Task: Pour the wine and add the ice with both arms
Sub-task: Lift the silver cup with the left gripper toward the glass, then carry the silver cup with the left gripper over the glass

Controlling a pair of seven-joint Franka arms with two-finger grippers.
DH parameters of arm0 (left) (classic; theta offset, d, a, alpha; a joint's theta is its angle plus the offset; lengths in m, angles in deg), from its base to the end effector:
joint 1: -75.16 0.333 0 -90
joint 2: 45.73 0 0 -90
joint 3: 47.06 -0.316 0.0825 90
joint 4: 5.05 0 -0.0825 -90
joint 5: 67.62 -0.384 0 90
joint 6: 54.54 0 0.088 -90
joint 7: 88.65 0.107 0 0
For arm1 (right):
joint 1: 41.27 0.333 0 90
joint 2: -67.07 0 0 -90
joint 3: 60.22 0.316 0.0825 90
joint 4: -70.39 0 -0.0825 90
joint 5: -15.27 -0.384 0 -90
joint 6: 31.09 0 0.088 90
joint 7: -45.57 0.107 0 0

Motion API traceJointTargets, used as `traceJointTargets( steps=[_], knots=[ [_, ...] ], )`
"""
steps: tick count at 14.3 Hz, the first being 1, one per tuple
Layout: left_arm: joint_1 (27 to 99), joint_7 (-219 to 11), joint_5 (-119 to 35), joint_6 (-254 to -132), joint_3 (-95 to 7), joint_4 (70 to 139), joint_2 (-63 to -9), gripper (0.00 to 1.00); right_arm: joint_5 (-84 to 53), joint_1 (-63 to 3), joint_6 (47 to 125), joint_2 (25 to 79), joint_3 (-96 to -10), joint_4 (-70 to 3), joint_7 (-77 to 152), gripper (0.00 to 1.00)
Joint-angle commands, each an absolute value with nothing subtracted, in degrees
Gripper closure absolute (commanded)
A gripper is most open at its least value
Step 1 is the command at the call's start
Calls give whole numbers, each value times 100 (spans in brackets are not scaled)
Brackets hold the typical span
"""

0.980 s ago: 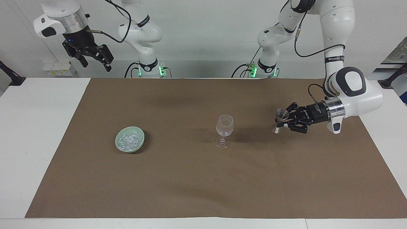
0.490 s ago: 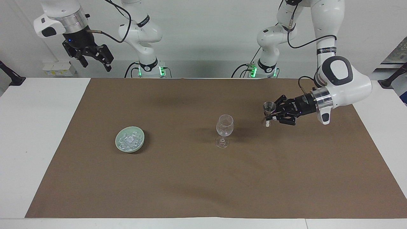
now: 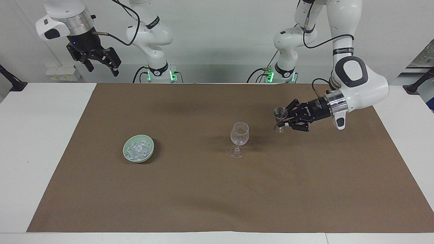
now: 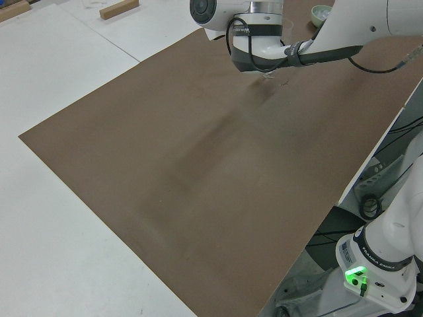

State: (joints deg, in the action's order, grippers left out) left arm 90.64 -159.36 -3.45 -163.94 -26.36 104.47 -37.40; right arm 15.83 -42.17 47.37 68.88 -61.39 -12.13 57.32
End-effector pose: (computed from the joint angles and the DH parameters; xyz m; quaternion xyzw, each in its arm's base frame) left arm 0.5872 -0.1103 0.4529 0.5860 0.6271 -0.3629 0.3627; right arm 0.5215 -0.0203 0.6845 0.9924 -0.1212 -0.0192 0.0061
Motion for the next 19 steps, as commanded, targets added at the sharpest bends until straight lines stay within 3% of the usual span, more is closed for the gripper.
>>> traceJointTargets(
  steps=[1, 19],
  knots=[
    [8773, -16160, -232, -16817, -2755, 10763, -4037, 100, 1536, -4268, 4713, 6971, -6110, -1258, 5603, 0],
    [7929, -16819, -538, -17854, -2764, 11070, -4406, 100, 1536, -4268, 4713, 6962, -6110, -1267, 5603, 0]
  ],
)
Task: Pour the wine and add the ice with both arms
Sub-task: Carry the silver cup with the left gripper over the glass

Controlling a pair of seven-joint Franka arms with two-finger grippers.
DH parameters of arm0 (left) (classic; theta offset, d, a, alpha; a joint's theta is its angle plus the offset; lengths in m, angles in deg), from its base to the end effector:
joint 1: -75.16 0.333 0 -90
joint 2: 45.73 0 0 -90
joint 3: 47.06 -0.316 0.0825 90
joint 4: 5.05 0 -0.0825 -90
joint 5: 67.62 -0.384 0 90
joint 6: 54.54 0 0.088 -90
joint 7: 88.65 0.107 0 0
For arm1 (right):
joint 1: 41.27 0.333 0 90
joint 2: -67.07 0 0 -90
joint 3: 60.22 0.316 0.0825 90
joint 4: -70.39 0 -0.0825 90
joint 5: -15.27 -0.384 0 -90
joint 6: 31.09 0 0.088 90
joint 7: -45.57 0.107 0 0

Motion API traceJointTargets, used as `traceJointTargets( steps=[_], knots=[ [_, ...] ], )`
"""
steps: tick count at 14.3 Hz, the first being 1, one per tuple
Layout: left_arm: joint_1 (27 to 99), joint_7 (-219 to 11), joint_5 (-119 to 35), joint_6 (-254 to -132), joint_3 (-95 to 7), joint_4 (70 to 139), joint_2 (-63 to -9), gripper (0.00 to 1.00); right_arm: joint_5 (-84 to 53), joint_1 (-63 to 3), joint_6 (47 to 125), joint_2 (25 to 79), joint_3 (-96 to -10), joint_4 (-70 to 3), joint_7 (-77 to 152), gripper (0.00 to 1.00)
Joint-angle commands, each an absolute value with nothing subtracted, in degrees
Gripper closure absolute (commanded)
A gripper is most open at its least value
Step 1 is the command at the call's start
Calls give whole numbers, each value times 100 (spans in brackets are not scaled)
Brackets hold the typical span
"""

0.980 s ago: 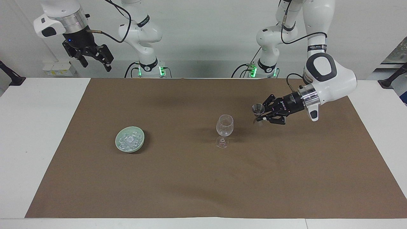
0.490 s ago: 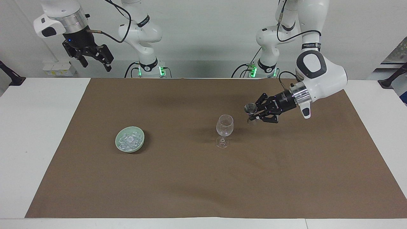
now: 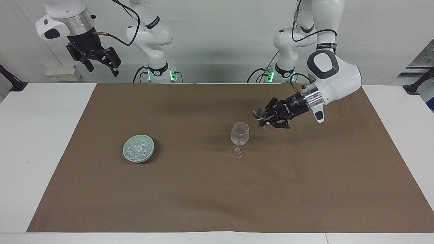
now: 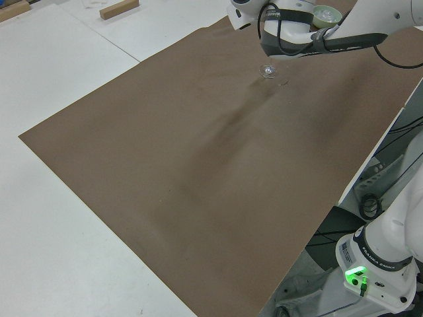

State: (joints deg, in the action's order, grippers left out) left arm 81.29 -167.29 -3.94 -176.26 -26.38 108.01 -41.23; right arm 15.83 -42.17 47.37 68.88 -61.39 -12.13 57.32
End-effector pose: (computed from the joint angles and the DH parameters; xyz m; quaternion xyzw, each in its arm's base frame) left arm 0.5641 -0.1835 0.4628 0.5757 0.6678 -0.3218 0.3451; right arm 0.5215 -0.0203 0.6845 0.9924 -0.1212 -0.0192 0.0061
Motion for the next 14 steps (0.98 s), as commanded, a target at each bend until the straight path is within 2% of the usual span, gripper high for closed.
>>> traceJointTargets(
  steps=[1, 14],
  knots=[
    [7920, -16889, -757, -17890, -2764, 11071, -4415, 100, 1536, -4268, 4713, 6971, -6110, -1267, 5603, 0],
    [7542, -17714, -2112, -18277, -2764, 11053, -4441, 100, 1536, -4268, 4713, 6962, -6110, -1267, 5603, 0]
  ],
)
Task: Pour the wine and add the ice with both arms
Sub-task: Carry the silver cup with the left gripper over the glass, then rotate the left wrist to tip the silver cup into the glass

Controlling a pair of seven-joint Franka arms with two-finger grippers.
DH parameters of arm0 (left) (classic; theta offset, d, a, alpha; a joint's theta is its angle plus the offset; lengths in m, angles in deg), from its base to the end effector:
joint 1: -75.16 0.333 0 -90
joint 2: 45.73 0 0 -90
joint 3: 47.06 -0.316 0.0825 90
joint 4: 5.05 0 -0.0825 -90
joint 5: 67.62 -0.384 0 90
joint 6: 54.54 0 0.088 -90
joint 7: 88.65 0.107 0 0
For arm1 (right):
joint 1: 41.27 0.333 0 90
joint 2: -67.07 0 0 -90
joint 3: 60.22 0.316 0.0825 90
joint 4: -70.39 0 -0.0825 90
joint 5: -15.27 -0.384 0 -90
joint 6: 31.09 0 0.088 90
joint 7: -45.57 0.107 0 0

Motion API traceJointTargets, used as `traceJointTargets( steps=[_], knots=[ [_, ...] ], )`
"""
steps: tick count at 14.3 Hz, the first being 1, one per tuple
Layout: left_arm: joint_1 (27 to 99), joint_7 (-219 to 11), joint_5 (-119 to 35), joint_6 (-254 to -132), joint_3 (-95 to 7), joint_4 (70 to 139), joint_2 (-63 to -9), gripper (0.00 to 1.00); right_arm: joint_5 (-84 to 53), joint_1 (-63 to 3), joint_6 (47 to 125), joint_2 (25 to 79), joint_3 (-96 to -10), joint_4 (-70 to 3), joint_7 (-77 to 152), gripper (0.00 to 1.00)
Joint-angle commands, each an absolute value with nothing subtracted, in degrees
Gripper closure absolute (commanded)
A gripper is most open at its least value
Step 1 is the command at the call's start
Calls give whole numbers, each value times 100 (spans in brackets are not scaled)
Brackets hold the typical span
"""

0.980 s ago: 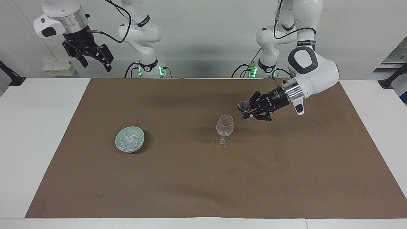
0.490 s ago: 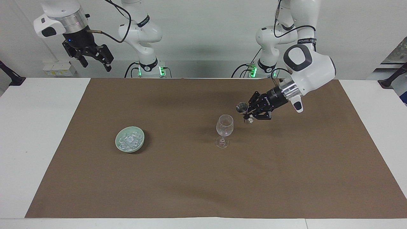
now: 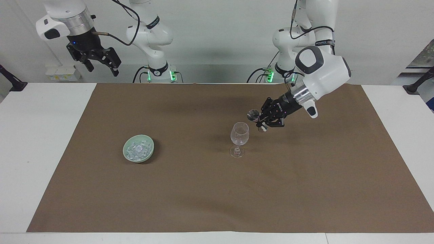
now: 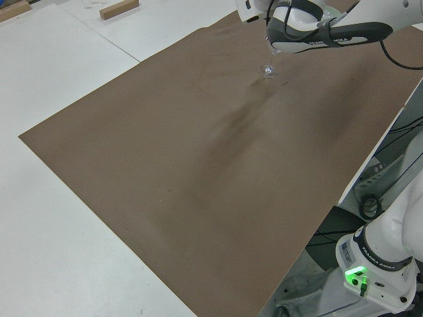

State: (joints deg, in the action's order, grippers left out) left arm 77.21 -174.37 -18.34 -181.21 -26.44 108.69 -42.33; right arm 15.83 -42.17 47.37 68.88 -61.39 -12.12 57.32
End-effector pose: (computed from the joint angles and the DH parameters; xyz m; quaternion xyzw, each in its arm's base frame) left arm 0.5520 -0.2088 0.4639 0.6293 0.6826 -0.2412 0.2825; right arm 0.5215 -0.0203 0.6846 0.9924 -0.1212 -0.0191 0.0061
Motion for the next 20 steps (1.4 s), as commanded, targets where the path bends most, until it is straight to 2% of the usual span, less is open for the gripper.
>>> traceJointTargets(
  steps=[1, 20],
  knots=[
    [7533, -17768, -2200, -18277, -2764, 11044, -4441, 100, 1536, -4268, 4713, 6962, -6110, -1267, 5603, 0],
    [7050, -19463, -3940, -18453, -2764, 10904, -4424, 100, 1536, -4268, 4713, 6971, -6110, -1267, 5603, 0]
  ],
)
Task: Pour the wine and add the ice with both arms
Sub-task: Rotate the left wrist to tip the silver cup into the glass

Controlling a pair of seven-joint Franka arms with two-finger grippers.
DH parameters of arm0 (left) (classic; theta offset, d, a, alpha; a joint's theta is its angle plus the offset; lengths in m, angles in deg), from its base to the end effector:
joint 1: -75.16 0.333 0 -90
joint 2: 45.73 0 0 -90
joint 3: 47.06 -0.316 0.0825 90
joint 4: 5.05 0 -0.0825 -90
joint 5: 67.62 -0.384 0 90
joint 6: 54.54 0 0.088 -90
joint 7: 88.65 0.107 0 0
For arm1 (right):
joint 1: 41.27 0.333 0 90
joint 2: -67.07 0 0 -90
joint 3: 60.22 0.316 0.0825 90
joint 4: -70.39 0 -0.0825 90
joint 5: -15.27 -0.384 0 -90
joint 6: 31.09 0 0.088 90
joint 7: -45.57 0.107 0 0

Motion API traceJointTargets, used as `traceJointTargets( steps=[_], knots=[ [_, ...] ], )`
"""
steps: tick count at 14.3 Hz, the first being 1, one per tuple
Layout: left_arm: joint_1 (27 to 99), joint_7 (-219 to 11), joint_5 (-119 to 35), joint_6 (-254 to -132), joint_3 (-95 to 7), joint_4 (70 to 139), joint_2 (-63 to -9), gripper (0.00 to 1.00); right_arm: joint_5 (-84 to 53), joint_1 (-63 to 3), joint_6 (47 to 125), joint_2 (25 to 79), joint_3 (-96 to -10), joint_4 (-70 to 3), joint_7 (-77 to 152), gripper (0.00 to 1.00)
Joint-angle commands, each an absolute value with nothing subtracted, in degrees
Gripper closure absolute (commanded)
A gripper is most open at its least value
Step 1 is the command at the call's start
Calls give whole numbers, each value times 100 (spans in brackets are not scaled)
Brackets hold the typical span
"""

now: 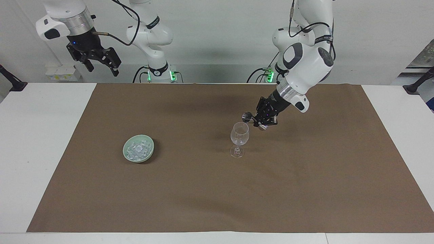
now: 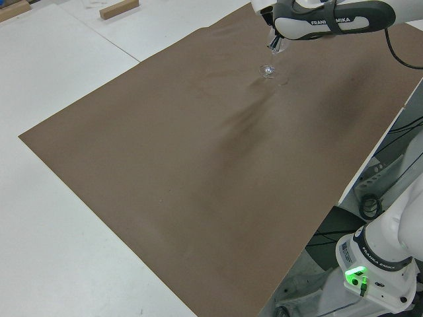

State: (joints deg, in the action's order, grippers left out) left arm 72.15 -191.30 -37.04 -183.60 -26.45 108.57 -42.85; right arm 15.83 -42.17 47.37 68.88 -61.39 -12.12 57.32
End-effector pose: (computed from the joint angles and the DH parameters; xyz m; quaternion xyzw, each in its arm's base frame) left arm 0.5352 -0.2466 0.4672 0.6466 0.7194 -0.1577 0.1985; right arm 0.5215 -0.0203 0.6846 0.9924 -0.1212 -0.0191 0.0061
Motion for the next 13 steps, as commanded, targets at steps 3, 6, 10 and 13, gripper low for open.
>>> traceJointTargets(
  steps=[3, 6, 10, 13],
  knots=[
    [6971, -19762, -4326, -18444, -2764, 10842, -4424, 100, 1536, -4268, 4713, 6971, -6110, -1258, 5603, 0],
    [6848, -20097, -4749, -18444, -2764, 10789, -4415, 100, 1536, -4268, 4713, 6971, -6110, -1258, 5603, 0],
    [6752, -20474, -5171, -18435, -2764, 10693, -4371, 100, 1536, -4268, 4713, 6962, -6110, -1267, 5603, 0],
    [6725, -20729, -5539, -18409, -2764, 10666, -4371, 100, 1536, -4268, 4713, 6971, -6110, -1258, 5603, 0]
  ],
)
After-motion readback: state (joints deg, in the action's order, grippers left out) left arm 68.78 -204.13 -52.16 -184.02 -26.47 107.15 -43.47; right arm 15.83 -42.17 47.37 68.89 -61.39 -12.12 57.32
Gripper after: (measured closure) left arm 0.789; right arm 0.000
